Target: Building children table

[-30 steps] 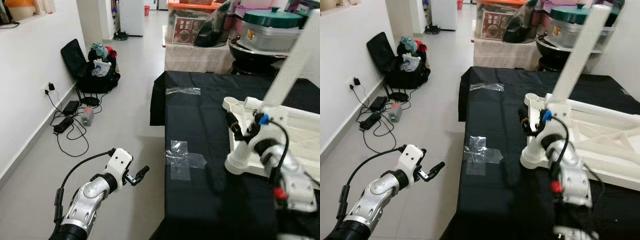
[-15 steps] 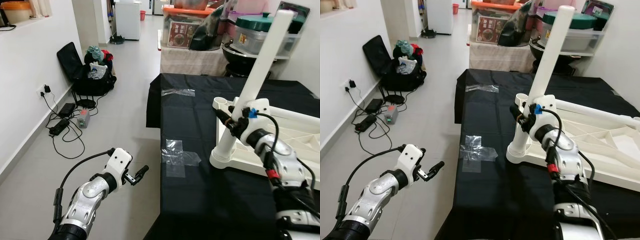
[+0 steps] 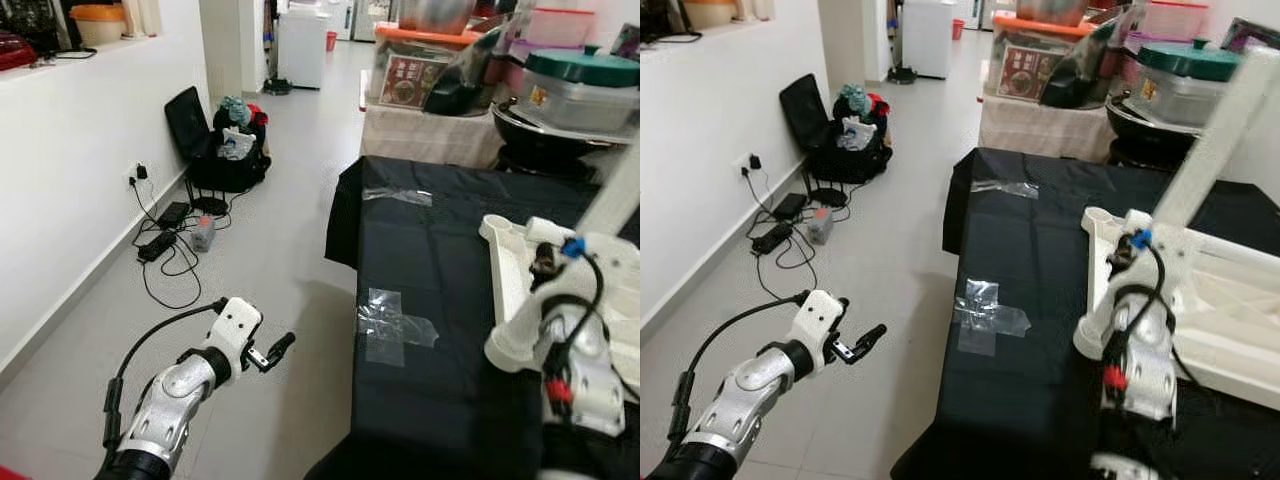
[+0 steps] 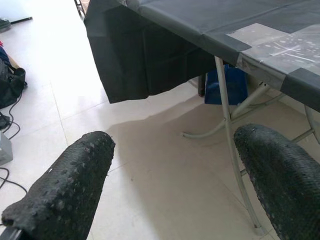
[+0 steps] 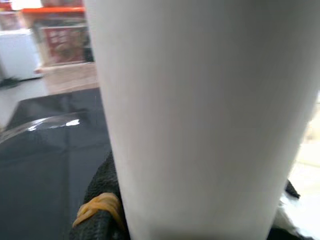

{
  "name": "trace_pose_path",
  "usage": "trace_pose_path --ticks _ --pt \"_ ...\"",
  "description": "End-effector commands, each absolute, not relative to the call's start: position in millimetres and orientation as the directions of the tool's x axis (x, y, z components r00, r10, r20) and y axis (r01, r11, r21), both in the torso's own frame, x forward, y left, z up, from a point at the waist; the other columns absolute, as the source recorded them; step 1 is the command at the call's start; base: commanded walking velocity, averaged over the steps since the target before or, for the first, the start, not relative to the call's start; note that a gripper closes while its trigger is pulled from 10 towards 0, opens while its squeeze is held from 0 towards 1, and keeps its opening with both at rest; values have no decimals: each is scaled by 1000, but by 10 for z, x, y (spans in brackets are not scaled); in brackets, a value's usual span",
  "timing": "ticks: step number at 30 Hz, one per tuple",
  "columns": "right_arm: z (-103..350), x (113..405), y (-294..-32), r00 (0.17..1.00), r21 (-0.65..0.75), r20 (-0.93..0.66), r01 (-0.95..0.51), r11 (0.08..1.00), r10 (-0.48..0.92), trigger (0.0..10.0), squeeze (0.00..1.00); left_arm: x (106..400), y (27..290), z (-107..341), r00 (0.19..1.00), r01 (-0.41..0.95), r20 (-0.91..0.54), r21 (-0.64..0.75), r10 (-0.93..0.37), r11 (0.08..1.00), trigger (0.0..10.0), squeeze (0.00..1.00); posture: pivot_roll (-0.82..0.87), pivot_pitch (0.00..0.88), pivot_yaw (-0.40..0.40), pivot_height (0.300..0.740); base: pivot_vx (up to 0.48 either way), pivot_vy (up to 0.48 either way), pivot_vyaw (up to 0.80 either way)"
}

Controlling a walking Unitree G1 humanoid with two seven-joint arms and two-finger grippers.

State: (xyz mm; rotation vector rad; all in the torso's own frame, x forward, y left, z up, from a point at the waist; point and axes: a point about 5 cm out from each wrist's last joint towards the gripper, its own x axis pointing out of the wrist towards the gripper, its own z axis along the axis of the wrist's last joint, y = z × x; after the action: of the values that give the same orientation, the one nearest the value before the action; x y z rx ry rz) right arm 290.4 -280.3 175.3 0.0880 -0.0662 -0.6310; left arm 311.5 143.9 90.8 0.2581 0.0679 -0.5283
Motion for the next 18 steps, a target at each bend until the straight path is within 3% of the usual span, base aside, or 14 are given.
trace_pose_path --ticks 1,2,3,4,7,9,10,11,18 --pt "1407 2750 -2888 744 76 -122 667 741 -657 0 12 3111 1396 874 849 528 -148 233 -507 817 10000 0 28 0 -46 740 0 0 0" --pt "1403 2778 -2817 769 88 -128 638 765 -626 0 12 3118 1392 876 849 529 -149 233 -508 816 10000 0 28 0 -46 740 0 0 0" --pt "1483 2847 -2744 811 103 -85 585 805 -578 10000 1000 3125 1385 880 848 530 -148 233 -509 815 10000 0 34 0 -49 740 0 0 0" --pt "1483 2847 -2744 811 103 -85 585 805 -578 10000 1000 3125 1385 880 848 530 -148 233 -509 815 10000 0 34 0 -49 740 0 0 0" --pt "1845 3128 -2545 941 140 40 328 934 -337 10000 1000 3128 1386 890 848 531 -145 231 -511 815 10000 0 42 0 -57 740 0 0 0" --pt "1941 3166 -2506 958 117 74 268 956 -277 10000 1000 3127 1394 889 848 530 -145 231 -510 816 10000 0 42 0 -57 740 0 0 0" --pt "2067 3228 -2468 975 94 116 179 979 -190 10000 0 3125 1403 887 849 528 -146 229 -507 818 10000 0 50 0 -64 740 0 0 0" --pt "2173 3285 -2417 986 61 150 58 996 -67 10000 0 3123 1411 885 850 526 -146 228 -506 819 10000 0 51 0 -65 740 0 0 0" --pt "2274 3377 -2382 977 -19 154 -145 989 146 10000 0 3115 1417 880 852 524 -146 227 -503 821 10000 0 63 0 -73 740 0 0 0"
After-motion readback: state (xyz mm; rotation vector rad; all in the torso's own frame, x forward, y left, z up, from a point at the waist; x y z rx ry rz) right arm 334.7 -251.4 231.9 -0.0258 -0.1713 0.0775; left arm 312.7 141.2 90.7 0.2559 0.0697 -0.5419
